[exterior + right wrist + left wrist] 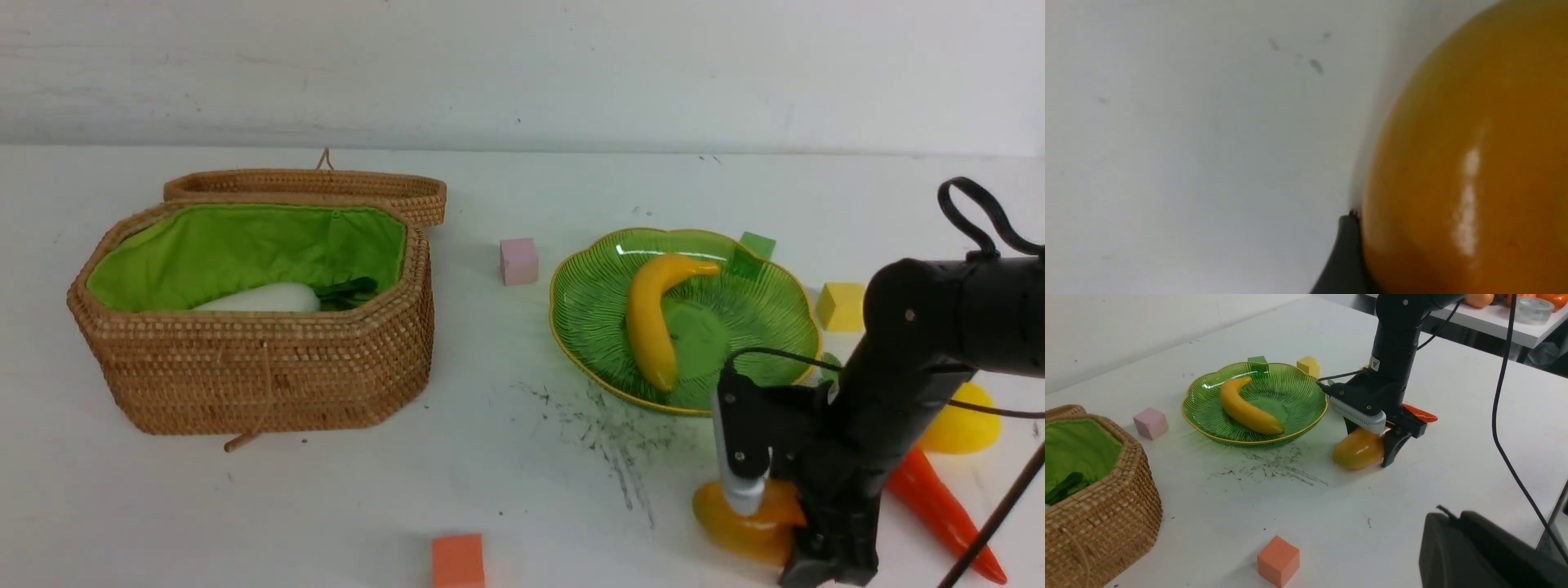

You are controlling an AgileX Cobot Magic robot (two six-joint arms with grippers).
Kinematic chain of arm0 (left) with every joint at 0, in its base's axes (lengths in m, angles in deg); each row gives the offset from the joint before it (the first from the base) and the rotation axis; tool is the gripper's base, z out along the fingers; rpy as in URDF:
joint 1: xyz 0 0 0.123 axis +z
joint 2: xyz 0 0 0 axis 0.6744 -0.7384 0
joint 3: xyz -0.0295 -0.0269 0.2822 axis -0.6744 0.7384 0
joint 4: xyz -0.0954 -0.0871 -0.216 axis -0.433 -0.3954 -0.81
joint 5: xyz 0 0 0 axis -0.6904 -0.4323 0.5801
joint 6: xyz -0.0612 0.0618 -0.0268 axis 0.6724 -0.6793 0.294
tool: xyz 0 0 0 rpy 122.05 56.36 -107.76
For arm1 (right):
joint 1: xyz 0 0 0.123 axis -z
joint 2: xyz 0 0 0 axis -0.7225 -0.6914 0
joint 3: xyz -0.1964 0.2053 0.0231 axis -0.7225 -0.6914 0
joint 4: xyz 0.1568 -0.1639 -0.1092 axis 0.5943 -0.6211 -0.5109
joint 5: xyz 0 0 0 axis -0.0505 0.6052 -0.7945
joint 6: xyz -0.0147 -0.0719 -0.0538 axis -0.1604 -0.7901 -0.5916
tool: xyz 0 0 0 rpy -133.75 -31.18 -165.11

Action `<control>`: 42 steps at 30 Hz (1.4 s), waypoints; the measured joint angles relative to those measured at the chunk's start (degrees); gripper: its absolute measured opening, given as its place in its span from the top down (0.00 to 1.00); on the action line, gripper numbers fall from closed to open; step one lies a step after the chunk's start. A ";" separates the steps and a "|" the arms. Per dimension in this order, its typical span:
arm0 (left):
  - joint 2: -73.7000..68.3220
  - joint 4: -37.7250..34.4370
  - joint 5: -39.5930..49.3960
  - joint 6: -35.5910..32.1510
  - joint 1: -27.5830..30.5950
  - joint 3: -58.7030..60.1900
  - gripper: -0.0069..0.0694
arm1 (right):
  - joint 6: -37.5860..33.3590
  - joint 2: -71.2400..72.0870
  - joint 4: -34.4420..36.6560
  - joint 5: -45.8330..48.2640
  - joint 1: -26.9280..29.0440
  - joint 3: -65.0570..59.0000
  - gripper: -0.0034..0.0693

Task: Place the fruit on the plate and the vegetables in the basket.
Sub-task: Use the right arm to grab a mango and put it into the right plate

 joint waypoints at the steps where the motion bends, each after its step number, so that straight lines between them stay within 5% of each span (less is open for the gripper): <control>1: 0.00 0.00 0.00 0.00 0.00 0.00 0.87 | 2.32 0.71 1.27 1.53 0.00 -0.22 0.14; 15: 0.00 0.13 -1.78 0.00 0.00 0.00 0.86 | 29.55 18.02 4.99 6.29 -0.05 4.20 0.14; 24: 0.00 5.99 -12.53 9.38 0.00 0.00 0.86 | 48.92 15.74 9.10 -5.84 -0.05 14.93 0.14; 32: 0.00 17.83 -16.42 22.22 0.00 0.00 0.86 | 55.52 1.96 9.48 -12.57 0.07 24.79 0.14; 42: 0.00 19.79 -12.37 23.85 0.00 0.00 0.86 | 60.87 -10.83 9.42 -12.76 4.58 30.41 0.14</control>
